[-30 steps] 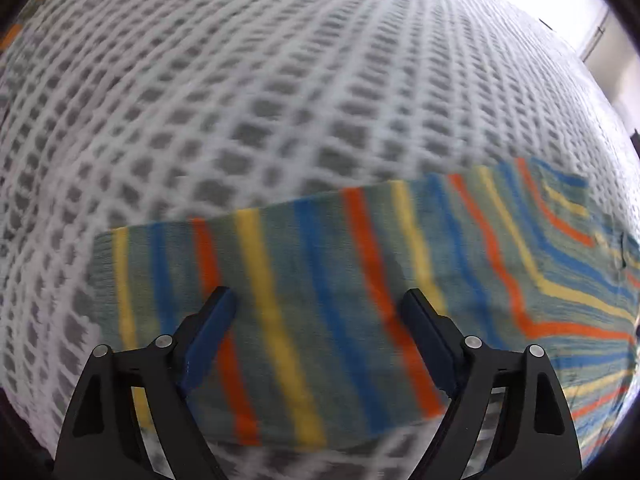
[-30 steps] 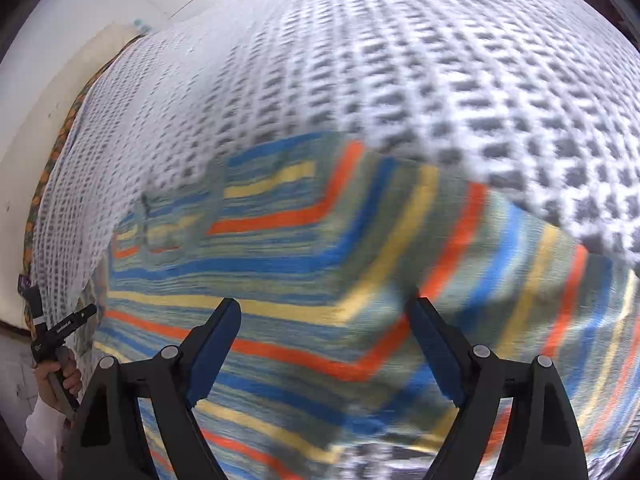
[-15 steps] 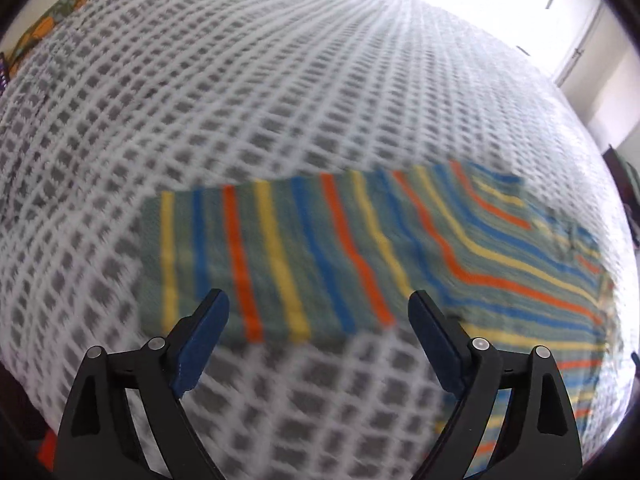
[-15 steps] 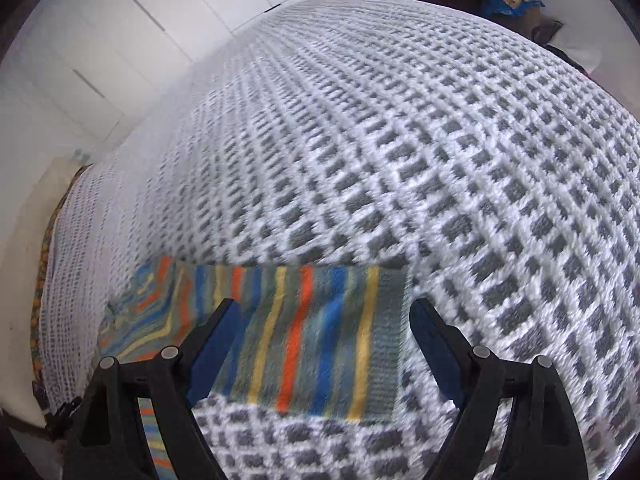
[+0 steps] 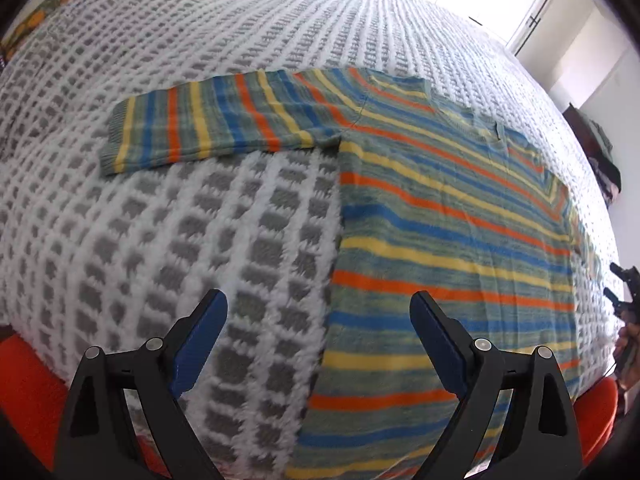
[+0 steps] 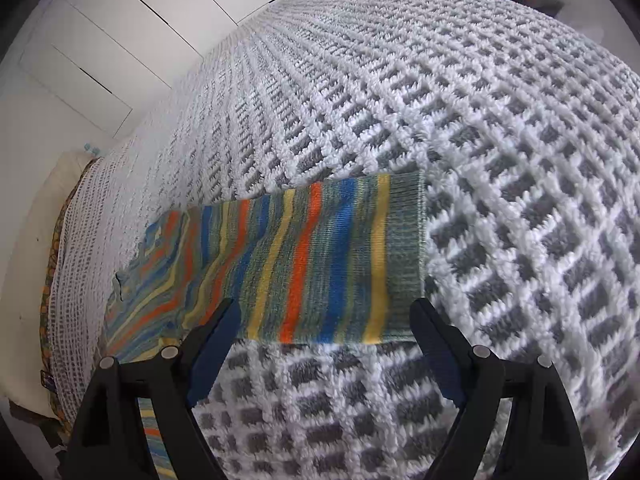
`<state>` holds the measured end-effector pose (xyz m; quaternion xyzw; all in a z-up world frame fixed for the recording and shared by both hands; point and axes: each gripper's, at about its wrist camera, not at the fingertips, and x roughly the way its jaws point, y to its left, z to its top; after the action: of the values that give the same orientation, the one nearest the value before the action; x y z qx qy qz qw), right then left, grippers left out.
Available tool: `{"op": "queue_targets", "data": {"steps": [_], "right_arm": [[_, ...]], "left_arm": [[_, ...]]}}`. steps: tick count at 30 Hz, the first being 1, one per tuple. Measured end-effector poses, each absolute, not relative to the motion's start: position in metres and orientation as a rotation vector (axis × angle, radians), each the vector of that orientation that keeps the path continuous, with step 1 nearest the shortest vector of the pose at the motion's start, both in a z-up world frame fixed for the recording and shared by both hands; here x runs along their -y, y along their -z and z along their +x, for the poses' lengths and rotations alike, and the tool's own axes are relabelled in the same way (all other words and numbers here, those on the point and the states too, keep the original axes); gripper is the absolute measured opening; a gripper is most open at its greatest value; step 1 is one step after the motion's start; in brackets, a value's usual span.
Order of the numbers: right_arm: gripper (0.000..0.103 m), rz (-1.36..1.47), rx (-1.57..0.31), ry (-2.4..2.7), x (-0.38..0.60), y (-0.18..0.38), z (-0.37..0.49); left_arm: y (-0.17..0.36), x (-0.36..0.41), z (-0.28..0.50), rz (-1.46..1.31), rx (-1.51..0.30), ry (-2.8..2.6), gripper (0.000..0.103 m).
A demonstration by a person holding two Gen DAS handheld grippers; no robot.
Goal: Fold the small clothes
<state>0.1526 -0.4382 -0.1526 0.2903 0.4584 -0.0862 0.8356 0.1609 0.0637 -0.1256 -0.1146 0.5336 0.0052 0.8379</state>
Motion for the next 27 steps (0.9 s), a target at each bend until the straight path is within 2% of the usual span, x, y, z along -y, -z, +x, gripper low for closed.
{"op": "queue_targets", "data": {"steps": [8, 18, 21, 27], "right_arm": [[0.086, 0.618, -0.924, 0.167, 0.426, 0.133, 0.098], [0.086, 0.640, -0.841, 0.164, 0.410, 0.129, 0.074], [0.086, 0.725, -0.839, 0.144, 0.419, 0.128, 0.078], [0.086, 1.058, -0.717, 0.079, 0.452, 0.119, 0.094]], "left_arm": [[0.141, -0.084, 0.147, -0.315, -1.125, -0.064, 0.094], [0.140, -0.112, 0.127, -0.341, -1.074, -0.149, 0.094], [0.139, -0.120, 0.123, -0.365, -1.065, -0.163, 0.094], [0.142, -0.128, 0.118, -0.386, -1.060, -0.190, 0.094]]}}
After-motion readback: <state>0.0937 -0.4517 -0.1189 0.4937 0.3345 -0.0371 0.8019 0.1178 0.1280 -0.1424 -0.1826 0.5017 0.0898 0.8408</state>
